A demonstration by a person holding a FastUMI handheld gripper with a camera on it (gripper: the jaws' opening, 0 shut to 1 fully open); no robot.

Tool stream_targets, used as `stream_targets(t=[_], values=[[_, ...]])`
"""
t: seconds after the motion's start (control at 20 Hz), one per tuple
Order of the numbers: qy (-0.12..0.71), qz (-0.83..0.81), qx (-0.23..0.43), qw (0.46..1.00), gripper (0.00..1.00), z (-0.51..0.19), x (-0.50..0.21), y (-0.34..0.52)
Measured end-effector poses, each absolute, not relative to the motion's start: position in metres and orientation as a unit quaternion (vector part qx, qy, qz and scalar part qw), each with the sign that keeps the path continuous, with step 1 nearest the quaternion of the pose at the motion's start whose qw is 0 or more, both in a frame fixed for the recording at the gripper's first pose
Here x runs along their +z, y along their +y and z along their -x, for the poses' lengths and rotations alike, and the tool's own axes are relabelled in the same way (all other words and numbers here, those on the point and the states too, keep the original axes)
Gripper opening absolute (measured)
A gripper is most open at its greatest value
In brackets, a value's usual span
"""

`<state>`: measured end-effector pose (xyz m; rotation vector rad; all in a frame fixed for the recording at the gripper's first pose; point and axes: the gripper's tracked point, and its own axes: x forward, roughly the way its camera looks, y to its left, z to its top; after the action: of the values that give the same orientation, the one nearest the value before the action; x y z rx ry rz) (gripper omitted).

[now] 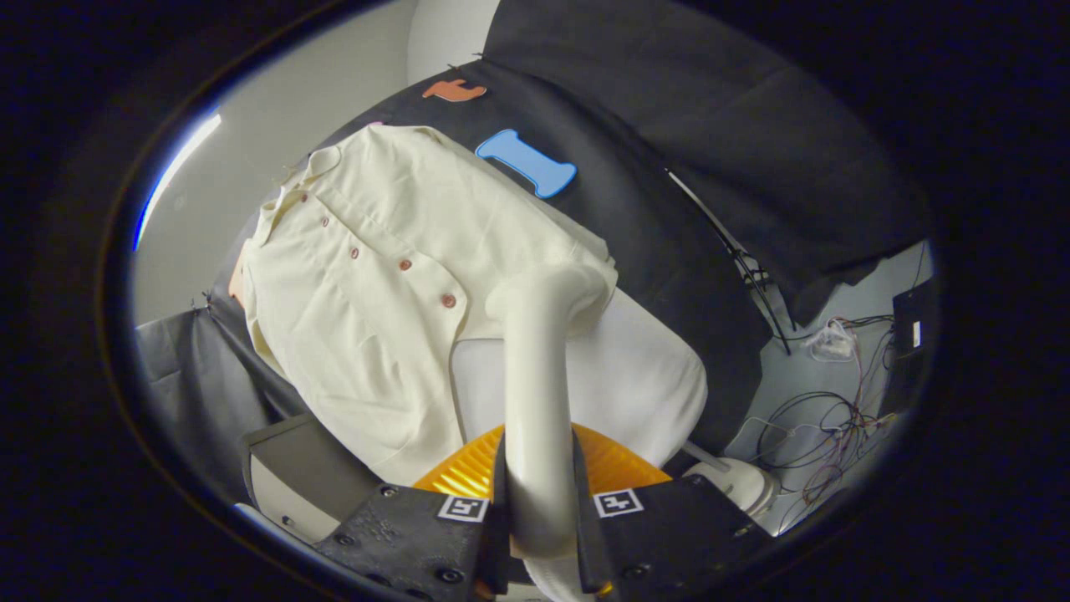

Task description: Iron the clothes twice with a garment steamer, once on the left side and once on the right side.

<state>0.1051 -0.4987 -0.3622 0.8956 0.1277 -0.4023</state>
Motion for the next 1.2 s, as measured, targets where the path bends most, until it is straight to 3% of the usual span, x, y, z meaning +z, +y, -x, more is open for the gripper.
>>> stream_targets(t=[0.45,0.85,1.2], values=[[0.052,-0.411,-0.191,0.89,0.31,-0.064,-0.284,-0.435],[0.03,-0.349,-0.102,0.931,0.31,-0.054,-0.157,-0.29],[0.062,-0.245,-0.047,0.966,0.31,-0.057,-0.097,-0.177]])
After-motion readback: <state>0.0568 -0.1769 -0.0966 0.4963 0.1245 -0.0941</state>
